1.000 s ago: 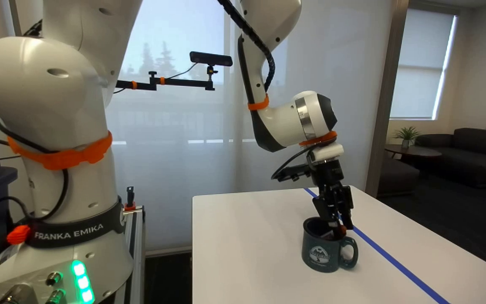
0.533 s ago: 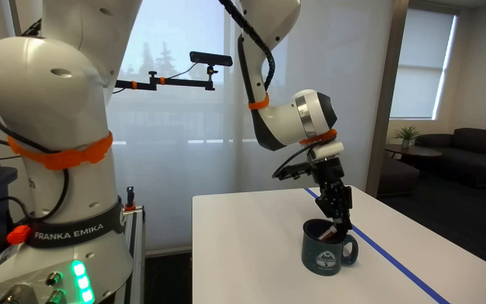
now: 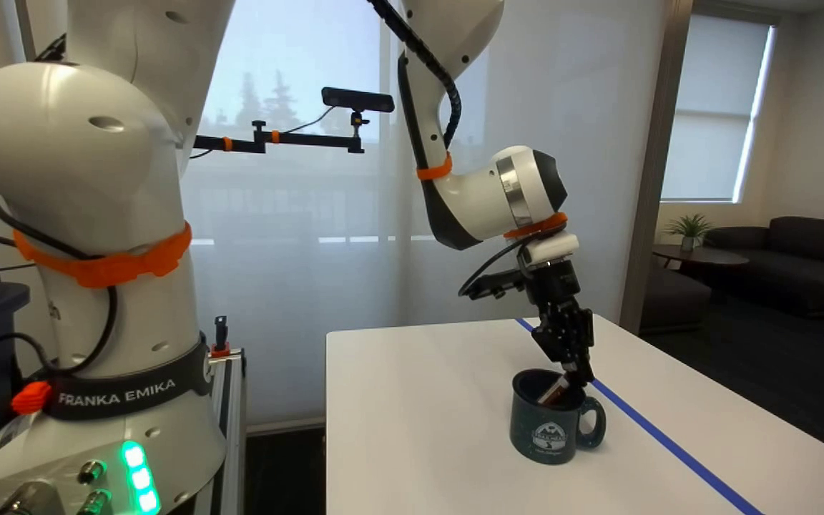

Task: Put the marker on the table

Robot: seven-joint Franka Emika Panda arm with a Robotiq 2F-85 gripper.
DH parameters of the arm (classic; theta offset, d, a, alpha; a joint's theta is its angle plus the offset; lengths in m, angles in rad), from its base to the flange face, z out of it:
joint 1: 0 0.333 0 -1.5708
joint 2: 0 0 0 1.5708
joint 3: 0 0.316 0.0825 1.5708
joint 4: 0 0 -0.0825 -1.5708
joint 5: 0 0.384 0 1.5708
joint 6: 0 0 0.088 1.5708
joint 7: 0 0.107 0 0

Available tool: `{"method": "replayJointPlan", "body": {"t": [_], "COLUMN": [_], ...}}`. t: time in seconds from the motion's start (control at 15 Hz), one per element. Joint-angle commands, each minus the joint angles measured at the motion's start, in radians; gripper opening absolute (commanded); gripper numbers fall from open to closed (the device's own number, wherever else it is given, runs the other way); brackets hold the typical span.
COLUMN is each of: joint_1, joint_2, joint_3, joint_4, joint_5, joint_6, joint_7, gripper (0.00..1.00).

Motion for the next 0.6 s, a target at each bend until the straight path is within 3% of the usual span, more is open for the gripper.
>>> {"method": "replayJointPlan", "body": {"t": [0.0, 0.53], "joint_1": [0.013, -0.002], "joint_2": [-0.1, -0.263], "joint_3": [0.0, 0.028], "joint_4": [-0.06, -0.114], "joint_5": [0.003, 0.049], "joint_6": [-0.028, -0.069], "joint_7": [-0.009, -0.067], "gripper": [0.05, 0.05]}}
